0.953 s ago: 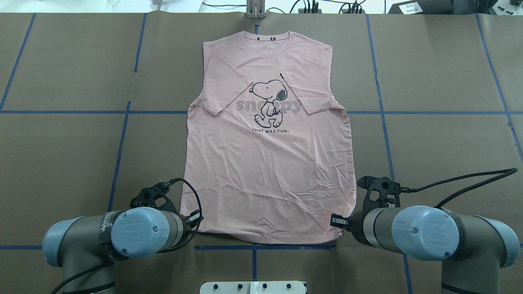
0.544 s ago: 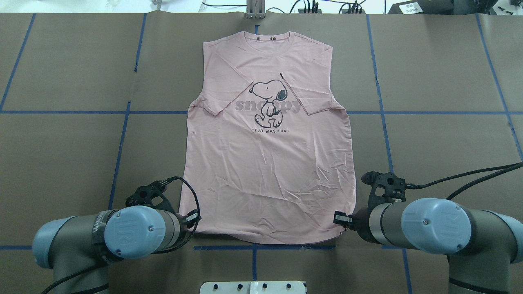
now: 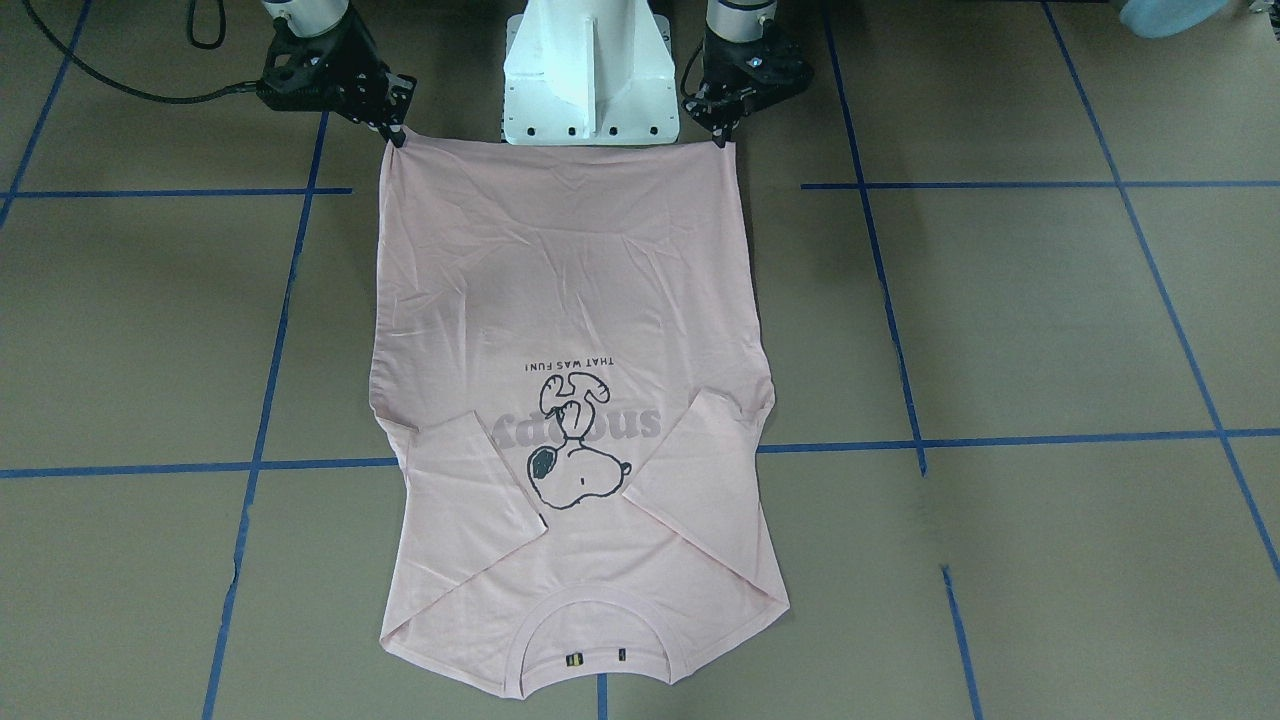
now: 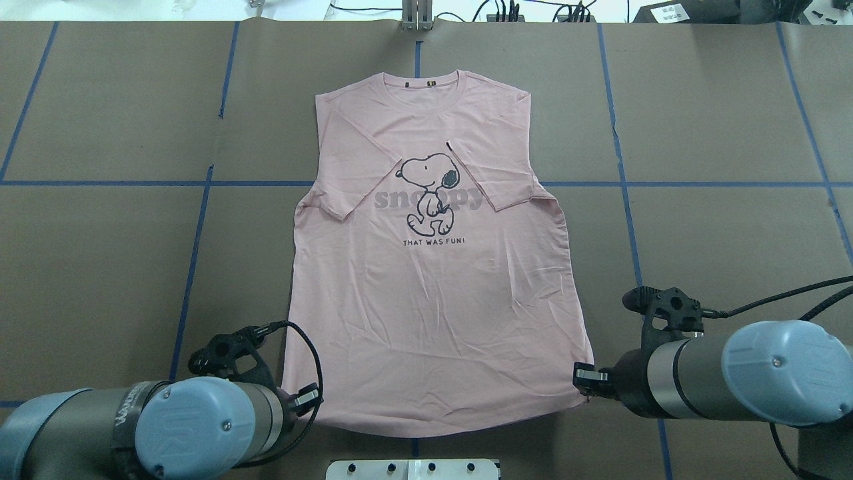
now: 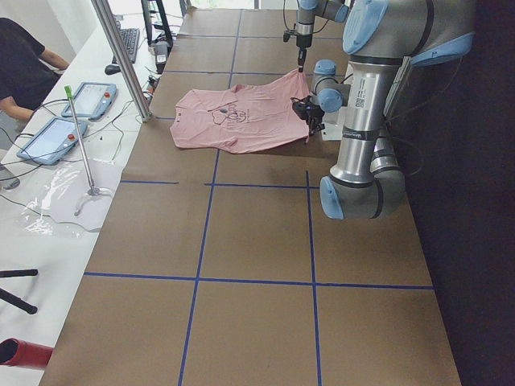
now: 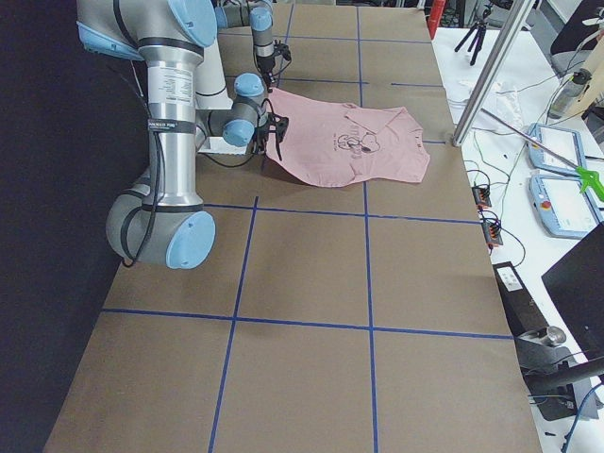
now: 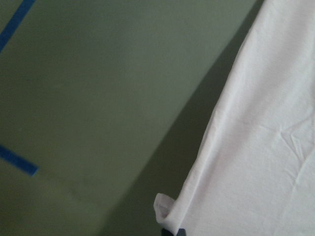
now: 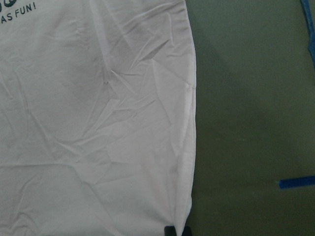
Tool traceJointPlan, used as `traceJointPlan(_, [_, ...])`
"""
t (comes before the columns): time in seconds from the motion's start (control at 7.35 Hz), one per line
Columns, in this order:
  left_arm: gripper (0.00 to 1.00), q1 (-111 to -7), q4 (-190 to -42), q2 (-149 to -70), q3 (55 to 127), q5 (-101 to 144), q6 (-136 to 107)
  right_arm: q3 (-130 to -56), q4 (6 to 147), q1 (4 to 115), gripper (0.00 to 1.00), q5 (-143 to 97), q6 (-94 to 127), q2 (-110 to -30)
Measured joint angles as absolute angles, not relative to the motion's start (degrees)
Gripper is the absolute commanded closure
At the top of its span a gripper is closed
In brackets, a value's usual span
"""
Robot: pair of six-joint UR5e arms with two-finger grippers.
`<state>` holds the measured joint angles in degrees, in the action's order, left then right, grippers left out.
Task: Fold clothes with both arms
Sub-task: 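Lift the hem with both grippers and fold it toward the collar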
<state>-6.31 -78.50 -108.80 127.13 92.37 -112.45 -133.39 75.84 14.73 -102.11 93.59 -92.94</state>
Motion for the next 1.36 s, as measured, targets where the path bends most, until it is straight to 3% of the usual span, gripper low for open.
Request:
traceJointPlan(0.41, [1.0,-3.35,-71.43,-109.18,133.68,92.47,-112.41,-137.58,75.85,11.84,1.0,-103.64,94.08,-95.63])
traceJointPlan(0.68, [1.0,-7.2,-70.75,-110.32,134.12,93.22,-109.63,-133.21,75.8,14.94,1.0,-101.96,93.88,-90.41])
traceJointPlan(1.36, [1.0,-27.79,-72.14,-116.13,122.54,96.91,-91.23,-117.08,75.85,37.77,1.0,-105.63,87.11,-72.07])
